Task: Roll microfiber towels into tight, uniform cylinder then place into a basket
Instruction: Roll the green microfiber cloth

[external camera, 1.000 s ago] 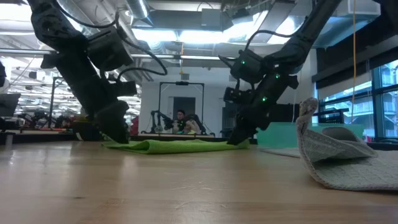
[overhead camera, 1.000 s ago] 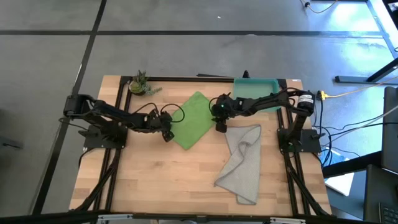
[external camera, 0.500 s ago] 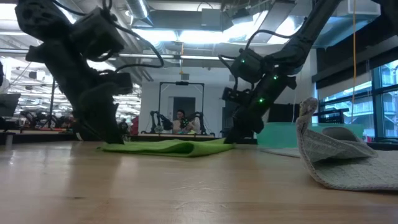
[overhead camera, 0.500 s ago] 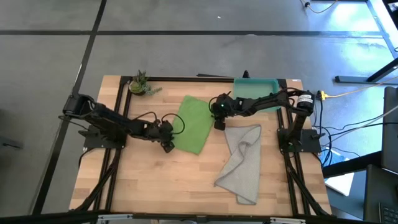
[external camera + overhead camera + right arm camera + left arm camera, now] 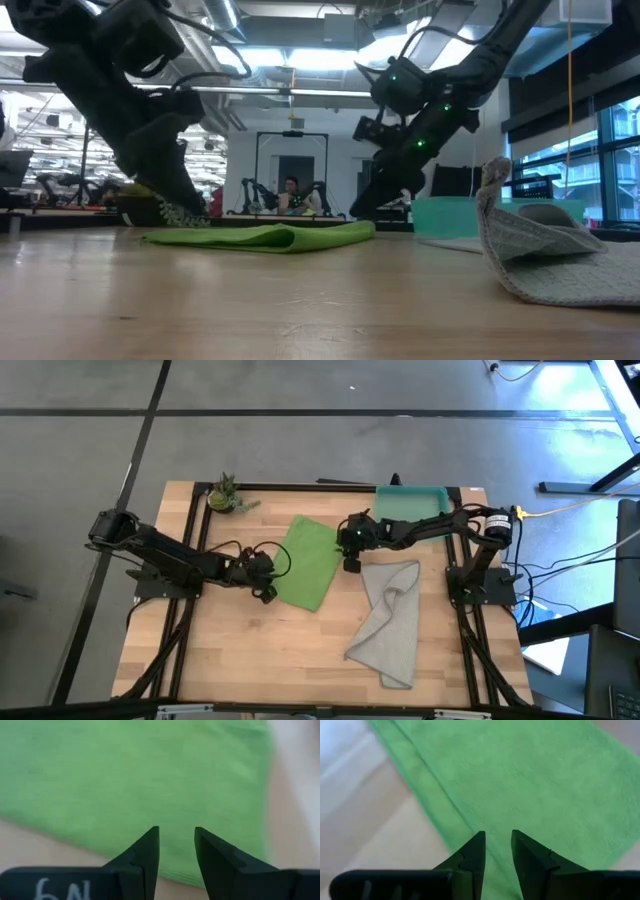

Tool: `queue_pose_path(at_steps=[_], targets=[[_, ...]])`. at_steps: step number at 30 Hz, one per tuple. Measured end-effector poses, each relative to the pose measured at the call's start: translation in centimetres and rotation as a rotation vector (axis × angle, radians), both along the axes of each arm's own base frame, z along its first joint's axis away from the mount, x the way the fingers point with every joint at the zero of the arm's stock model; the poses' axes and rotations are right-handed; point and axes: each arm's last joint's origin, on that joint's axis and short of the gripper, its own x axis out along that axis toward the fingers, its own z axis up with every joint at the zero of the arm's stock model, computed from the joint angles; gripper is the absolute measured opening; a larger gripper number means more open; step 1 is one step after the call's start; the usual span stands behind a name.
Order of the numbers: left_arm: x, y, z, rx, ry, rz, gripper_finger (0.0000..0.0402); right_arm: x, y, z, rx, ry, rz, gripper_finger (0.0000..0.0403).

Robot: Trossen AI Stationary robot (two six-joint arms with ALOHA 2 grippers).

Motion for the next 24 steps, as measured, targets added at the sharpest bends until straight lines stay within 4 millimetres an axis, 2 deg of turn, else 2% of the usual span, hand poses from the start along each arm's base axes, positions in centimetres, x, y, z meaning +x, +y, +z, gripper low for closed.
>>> queue_pose_path(at_steps=[5,10,16,24], targets=[[-0.1,0.5,-0.6,0.028,0.052,0.025,0.0090,0.6,1.9,-0.5,0.049,-0.006,0.098,0.0126],[0.1,1.2,-1.4,0.026,0.097,0.054,0.0090,1.4,2.6,-1.9,0.060,-0.022,0.106,0.0126],[0.3,0.9,-2.3,-0.021,0.138,0.022,0.0090,1.6,2.7,-3.5,0.064,0.006,0.100,0.0126],[0.4,-0.9,-2.8,-0.124,0.122,0.003,0.0090,1.7,1.9,-3.5,0.016,-0.006,0.048,0.0126]])
